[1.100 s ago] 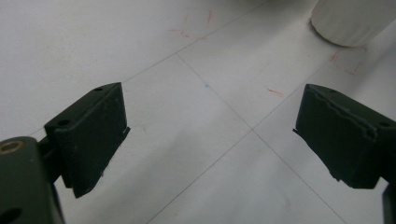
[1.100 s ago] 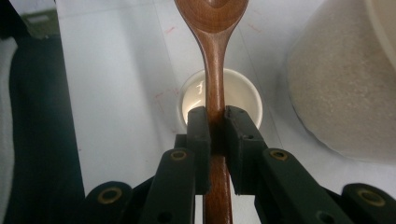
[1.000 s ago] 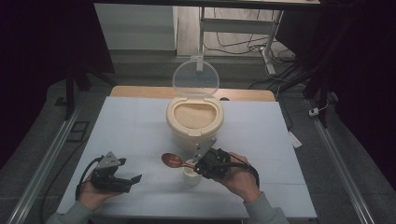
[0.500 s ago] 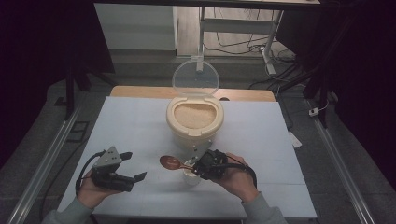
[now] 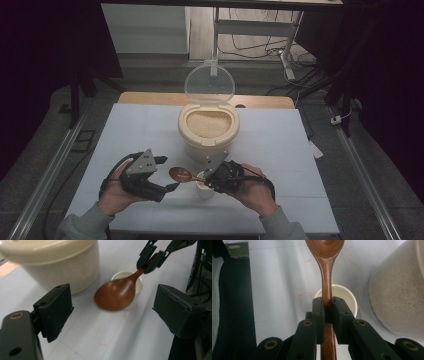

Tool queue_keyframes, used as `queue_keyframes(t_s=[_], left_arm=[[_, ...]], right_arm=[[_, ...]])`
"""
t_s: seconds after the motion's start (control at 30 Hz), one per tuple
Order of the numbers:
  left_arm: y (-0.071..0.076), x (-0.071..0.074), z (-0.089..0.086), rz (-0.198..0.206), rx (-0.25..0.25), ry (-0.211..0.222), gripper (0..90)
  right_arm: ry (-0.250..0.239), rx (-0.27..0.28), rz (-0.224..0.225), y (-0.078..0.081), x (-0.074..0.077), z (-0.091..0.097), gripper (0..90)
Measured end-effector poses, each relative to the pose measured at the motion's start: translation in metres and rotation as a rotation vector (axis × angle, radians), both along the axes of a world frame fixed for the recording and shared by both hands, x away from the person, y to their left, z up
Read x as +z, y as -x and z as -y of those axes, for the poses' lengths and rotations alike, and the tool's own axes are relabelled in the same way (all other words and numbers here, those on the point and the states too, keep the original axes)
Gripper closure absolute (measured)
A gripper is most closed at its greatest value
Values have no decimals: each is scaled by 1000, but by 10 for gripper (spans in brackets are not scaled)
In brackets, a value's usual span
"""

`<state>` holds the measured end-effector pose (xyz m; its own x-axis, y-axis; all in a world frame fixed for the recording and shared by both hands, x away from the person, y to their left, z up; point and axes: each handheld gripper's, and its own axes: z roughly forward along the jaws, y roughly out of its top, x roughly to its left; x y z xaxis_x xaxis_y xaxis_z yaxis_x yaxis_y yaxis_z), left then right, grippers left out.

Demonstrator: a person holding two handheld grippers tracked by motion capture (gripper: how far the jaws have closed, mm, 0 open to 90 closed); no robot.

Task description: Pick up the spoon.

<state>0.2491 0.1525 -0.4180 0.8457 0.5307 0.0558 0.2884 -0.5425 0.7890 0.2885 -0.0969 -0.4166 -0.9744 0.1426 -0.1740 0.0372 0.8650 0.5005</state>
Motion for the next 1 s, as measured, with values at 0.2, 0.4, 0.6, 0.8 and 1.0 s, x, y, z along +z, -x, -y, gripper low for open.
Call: queue_keyframes(t_s=[0.2,0.4,0.6,0.8,1.0], left_arm=[[-9,1,14,-9,-50,-48,198],[-15,2,27,-2,-105,-99,247],[-19,1,44,-11,-176,-158,312],[-21,-1,58,-17,-218,-219,371],[-23,-4,63,-17,-229,-247,407]], right_arm=[[8,11,6,1,0,-1,804],[4,24,7,2,1,-3,804],[2,40,20,3,1,-5,804],[4,51,30,5,3,-3,804],[9,59,41,7,5,-5,804]])
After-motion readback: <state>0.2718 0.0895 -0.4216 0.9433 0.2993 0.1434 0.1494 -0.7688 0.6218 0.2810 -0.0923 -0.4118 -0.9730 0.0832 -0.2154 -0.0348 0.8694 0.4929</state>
